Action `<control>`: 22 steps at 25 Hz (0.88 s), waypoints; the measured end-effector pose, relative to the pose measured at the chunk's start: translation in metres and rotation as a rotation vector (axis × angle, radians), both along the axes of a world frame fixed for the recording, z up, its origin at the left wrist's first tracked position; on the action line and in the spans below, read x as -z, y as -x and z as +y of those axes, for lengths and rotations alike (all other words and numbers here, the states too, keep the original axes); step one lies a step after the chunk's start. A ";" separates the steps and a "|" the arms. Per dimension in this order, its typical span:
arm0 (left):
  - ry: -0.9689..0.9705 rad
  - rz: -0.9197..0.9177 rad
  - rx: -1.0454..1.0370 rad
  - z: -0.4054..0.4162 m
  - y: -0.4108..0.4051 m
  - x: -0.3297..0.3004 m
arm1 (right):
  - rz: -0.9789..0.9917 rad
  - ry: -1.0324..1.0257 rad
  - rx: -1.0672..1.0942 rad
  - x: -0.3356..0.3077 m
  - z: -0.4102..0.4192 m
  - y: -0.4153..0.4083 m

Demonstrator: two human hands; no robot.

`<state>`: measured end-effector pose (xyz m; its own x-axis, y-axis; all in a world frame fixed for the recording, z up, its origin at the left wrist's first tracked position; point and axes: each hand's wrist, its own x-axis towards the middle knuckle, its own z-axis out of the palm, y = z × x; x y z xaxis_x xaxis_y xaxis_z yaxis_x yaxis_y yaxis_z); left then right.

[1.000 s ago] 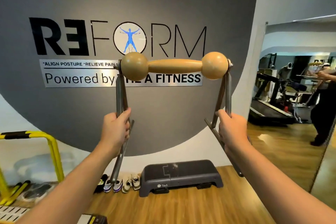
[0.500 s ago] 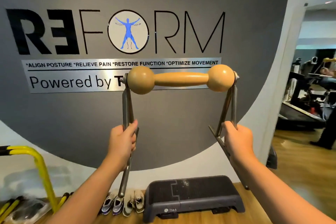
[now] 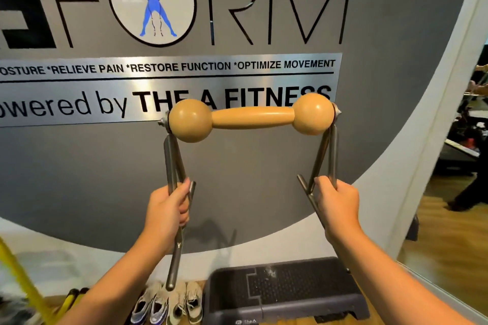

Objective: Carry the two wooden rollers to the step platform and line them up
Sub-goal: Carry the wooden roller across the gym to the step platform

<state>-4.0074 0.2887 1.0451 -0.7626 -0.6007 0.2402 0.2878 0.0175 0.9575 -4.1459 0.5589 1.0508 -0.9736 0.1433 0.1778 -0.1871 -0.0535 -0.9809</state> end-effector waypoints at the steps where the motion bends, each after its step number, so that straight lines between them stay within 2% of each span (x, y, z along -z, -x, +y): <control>1: -0.010 0.001 0.006 -0.004 0.019 0.007 | -0.005 0.003 -0.011 0.007 -0.005 0.021; 4: -0.022 -0.024 0.003 -0.015 0.068 0.026 | -0.038 -0.001 -0.044 0.028 -0.019 0.081; 8: 0.035 -0.061 -0.117 -0.024 0.138 0.053 | -0.077 -0.028 -0.082 0.058 -0.041 0.161; 12: -0.011 -0.090 -0.132 -0.043 0.197 0.090 | -0.115 -0.030 -0.077 0.105 -0.060 0.225; 16: -0.062 -0.166 -0.161 -0.069 0.262 0.162 | -0.150 -0.048 -0.049 0.180 -0.086 0.284; 22: -0.133 -0.238 -0.193 -0.099 0.336 0.312 | -0.196 -0.080 -0.017 0.330 -0.119 0.349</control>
<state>-4.3432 0.1901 0.7332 -0.6567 -0.7538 -0.0213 0.0589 -0.0795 0.9951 -4.4949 0.4403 0.7204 -0.9928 0.1195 -0.0049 0.0079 0.0243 -0.9997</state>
